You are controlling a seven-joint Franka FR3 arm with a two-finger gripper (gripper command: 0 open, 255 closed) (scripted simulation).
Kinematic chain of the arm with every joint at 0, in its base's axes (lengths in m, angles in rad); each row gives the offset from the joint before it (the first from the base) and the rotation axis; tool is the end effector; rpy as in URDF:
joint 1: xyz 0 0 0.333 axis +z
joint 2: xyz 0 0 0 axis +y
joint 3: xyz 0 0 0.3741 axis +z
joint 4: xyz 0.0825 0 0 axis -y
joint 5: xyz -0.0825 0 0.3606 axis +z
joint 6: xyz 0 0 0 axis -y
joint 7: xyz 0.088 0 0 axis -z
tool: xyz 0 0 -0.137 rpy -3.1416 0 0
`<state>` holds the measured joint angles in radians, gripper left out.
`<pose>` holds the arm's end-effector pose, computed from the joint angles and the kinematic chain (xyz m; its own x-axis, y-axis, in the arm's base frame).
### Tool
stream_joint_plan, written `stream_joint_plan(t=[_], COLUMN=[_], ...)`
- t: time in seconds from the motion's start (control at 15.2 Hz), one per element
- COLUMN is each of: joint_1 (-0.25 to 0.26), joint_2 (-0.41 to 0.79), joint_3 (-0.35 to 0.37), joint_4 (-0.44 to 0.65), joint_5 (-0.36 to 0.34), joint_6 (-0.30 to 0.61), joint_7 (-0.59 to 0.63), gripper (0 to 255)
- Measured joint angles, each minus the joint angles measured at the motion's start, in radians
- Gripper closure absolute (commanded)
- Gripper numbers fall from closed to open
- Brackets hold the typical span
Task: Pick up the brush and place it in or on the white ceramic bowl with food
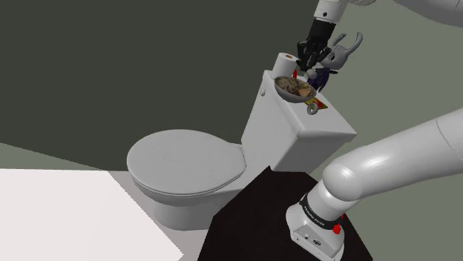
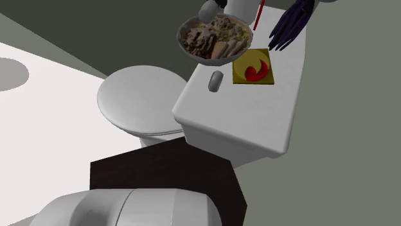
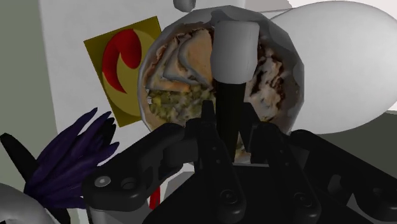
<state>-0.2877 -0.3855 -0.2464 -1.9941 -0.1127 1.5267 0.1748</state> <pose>0.3081 -0.2248 0.6299 0.7692 -0.6330 -0.0871 -0.6326 -0.7737 0.0364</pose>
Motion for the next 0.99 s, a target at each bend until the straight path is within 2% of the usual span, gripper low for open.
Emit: stream_joint_plan(t=[0.53,0.99], joint_1=[-0.003,-0.004], joint_2=[-0.014,-0.014], joint_3=[-0.005,-0.007], joint_4=[-0.116,-0.130], joint_5=[-0.006,-0.007], joint_6=[0.103,0.117], joint_7=[0.005,0.005], gripper=[255,255])
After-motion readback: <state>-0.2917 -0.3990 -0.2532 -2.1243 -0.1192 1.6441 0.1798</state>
